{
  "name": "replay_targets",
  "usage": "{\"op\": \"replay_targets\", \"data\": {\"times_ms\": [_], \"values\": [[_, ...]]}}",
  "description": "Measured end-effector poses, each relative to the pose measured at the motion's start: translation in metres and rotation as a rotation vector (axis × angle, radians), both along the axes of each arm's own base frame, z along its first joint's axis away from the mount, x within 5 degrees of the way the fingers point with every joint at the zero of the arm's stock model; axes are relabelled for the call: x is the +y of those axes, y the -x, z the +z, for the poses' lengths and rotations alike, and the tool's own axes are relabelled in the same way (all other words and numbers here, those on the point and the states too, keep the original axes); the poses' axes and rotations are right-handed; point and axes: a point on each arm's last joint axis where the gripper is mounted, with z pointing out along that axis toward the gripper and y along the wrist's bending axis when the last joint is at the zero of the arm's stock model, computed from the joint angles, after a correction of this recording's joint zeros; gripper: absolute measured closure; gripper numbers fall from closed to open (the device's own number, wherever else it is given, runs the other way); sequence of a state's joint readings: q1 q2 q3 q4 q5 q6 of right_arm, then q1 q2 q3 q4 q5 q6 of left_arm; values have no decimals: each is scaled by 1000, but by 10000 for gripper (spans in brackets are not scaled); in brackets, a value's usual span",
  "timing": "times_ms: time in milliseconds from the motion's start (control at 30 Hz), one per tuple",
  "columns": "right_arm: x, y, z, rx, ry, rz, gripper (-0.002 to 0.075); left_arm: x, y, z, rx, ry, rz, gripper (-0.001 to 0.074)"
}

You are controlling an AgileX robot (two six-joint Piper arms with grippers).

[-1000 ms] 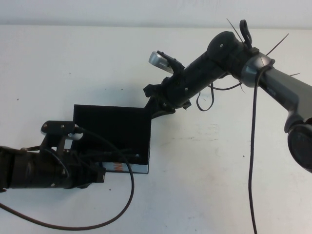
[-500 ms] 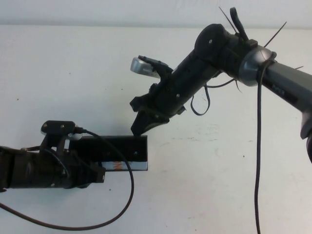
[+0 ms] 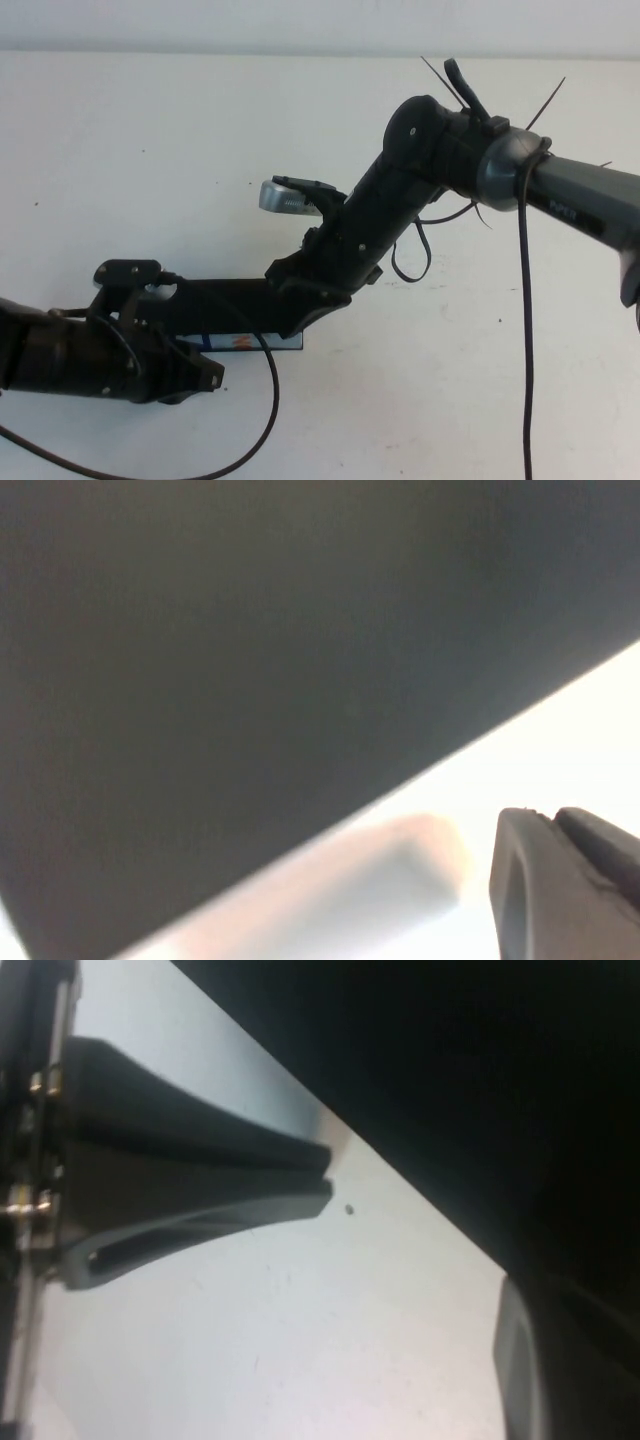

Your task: Return glasses to glasses case

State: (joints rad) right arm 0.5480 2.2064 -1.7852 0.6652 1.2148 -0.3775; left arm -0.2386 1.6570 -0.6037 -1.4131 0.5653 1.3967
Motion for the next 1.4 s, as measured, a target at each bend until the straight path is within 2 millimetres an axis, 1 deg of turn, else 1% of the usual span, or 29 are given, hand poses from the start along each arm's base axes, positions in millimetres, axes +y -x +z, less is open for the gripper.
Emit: {"op": "replay_targets", "data": {"times_ms": [167,233,333,400,467,533,600,633,700,767,833,867,933,1000,1100,1200,1267,1333,1400], "values": [[0,0,1,-3,2,1,737,2,7,15,3,-8,-9,738],[-2,0,5,-18,7,5,737,4,11,27,-19,-15,-11,738],[-6,3,20,-64,20,7,737,7,20,50,-76,-18,-9,738],[-11,7,40,-112,30,0,737,10,28,72,-150,-6,-1,738],[-18,12,64,-170,34,-10,737,13,38,94,-244,9,6,738],[-25,19,87,-230,45,-19,737,18,52,121,-375,27,26,738],[-36,30,110,-286,55,-32,737,26,68,147,-529,43,72,738],[-40,35,117,-301,63,-38,737,30,76,156,-594,46,99,738],[-54,53,134,-333,74,-43,737,42,97,173,-748,54,184,738],[-67,72,145,-347,77,-53,737,53,116,177,-857,57,260,738],[-82,94,157,-383,63,-92,737,63,134,176,-946,64,326,738],[-90,105,162,-407,54,-121,737,67,143,172,-978,69,352,738],[-103,124,168,-456,29,-175,737,73,155,163,-1024,75,391,738],[-118,145,172,-508,-6,-225,737,78,164,150,-1048,75,424,738],[-140,176,169,-581,-55,-286,737,84,173,131,-1075,69,470,738],[-162,208,166,-677,-123,-350,737,93,177,115,-1106,50,552,738],[-176,226,158,-734,-168,-399,737,98,177,103,-1113,25,609,738],[-189,243,147,-792,-218,-459,737,103,175,88,-1096,-4,662,738],[-200,255,134,-846,-258,-509,737,106,174,76,-1073,-25,694,738]]}}
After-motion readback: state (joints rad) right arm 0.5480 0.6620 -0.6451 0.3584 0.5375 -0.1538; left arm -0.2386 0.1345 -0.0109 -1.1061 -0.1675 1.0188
